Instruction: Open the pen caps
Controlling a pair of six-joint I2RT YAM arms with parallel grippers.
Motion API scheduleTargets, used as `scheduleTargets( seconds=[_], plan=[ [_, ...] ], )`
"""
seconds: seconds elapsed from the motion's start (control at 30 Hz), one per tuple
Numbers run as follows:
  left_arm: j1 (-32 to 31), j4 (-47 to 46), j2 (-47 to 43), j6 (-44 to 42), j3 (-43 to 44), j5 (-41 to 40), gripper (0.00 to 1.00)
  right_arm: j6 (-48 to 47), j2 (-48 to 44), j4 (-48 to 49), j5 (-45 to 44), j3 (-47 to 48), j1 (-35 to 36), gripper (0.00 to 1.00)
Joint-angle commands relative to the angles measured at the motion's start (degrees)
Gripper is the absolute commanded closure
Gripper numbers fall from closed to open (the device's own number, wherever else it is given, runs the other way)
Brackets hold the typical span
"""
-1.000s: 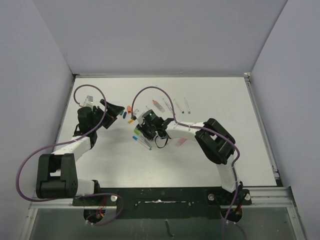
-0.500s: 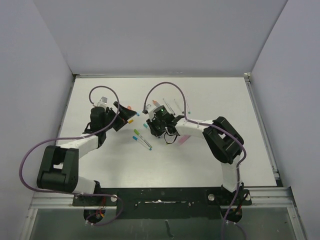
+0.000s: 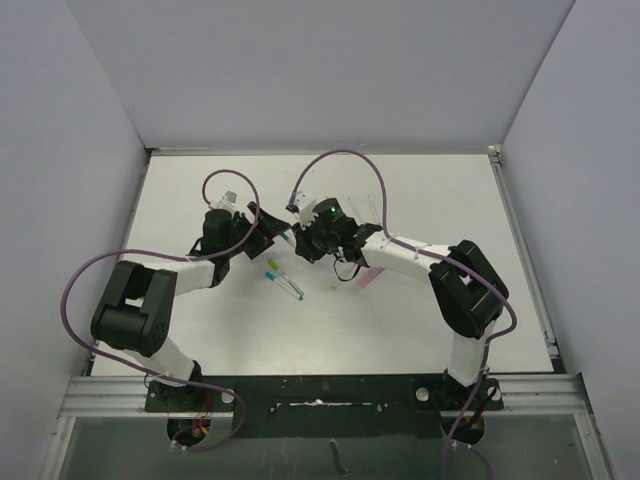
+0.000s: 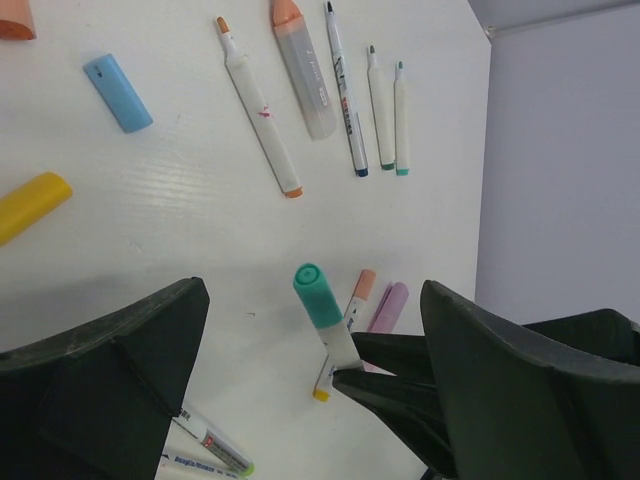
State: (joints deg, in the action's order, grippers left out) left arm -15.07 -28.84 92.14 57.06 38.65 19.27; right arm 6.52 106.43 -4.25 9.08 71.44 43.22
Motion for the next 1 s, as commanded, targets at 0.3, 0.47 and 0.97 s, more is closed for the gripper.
scheduleTargets(
  seconds=[0.3, 0.47, 0.97],
  plan=[
    [-0.8, -11.3, 2.6, 3.0, 1.8, 1.9, 0.44, 0.8, -4.5, 5.7, 5.4, -0.4, 0.5, 1.00],
    [-1.1, -11.7, 2.0, 3.0, 1.8, 2.6, 0.57, 1.3, -4.9, 6.5, 5.5, -0.8, 0.5, 1.00],
    [-1.6, -13.4, 0.9, 3.2, 0.9, 3.6, 1.00, 2.2, -5.8, 7.3, 5.5, -0.9, 0.4, 0.48]
  ],
)
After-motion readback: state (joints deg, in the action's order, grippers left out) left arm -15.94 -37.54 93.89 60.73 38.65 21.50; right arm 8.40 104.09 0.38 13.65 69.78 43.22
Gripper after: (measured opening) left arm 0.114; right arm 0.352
